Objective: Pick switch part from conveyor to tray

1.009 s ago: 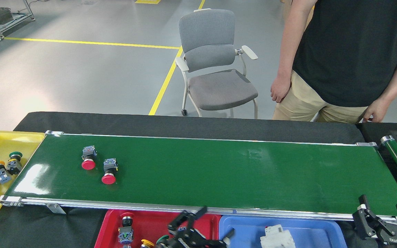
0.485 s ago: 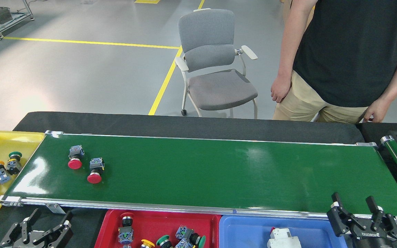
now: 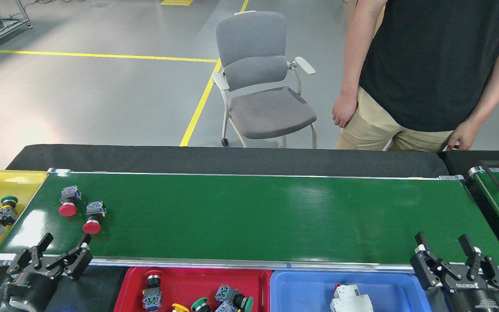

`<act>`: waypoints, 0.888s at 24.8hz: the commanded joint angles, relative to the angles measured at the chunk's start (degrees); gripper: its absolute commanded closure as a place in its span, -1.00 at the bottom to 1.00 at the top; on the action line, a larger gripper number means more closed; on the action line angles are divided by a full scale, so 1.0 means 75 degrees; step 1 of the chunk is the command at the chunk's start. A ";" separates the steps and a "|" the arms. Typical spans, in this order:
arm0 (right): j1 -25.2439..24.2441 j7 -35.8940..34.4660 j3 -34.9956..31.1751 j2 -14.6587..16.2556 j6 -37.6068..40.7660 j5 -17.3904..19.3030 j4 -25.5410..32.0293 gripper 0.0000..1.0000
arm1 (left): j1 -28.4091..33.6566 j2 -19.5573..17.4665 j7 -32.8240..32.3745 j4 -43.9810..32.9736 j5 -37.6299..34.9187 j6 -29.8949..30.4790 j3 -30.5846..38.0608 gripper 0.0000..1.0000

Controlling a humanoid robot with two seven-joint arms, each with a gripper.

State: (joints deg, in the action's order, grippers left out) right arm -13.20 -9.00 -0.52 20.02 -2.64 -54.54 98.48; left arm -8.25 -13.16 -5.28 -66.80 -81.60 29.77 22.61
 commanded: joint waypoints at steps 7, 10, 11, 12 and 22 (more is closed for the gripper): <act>0.0003 -0.0254 0.0046 -0.0103 -0.0129 -0.0392 0.0077 -0.98 | -0.0657 -0.0225 0.0059 0.0726 -0.0007 -0.0676 -0.0260 -0.98; 0.0003 -0.0253 0.0045 -0.0255 -0.0117 -0.0626 0.0077 -0.98 | -0.1196 -0.0389 0.0094 0.1371 -0.0006 -0.1462 -0.0846 -0.94; 0.0003 -0.0242 0.0034 -0.0314 -0.0129 -0.0673 0.0077 -0.98 | -0.1396 -0.0460 0.0106 0.1652 -0.0006 -0.1766 -0.1128 -0.88; 0.0026 -0.0242 0.0034 -0.0396 -0.0129 -0.0661 0.0077 -0.98 | -0.1571 -0.0518 0.0316 0.1968 -0.0006 -0.2024 -0.1361 -0.67; -0.0185 -0.0078 -0.0236 -0.0759 -0.0140 -0.0685 0.0206 -0.98 | -0.1782 -0.0788 0.3118 0.3117 0.0076 -0.1696 -0.2323 0.93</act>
State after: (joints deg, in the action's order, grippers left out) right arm -14.28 -9.59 -1.35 14.39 -3.60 -59.58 98.96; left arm -21.66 -18.82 15.88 -42.30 -81.29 14.96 5.27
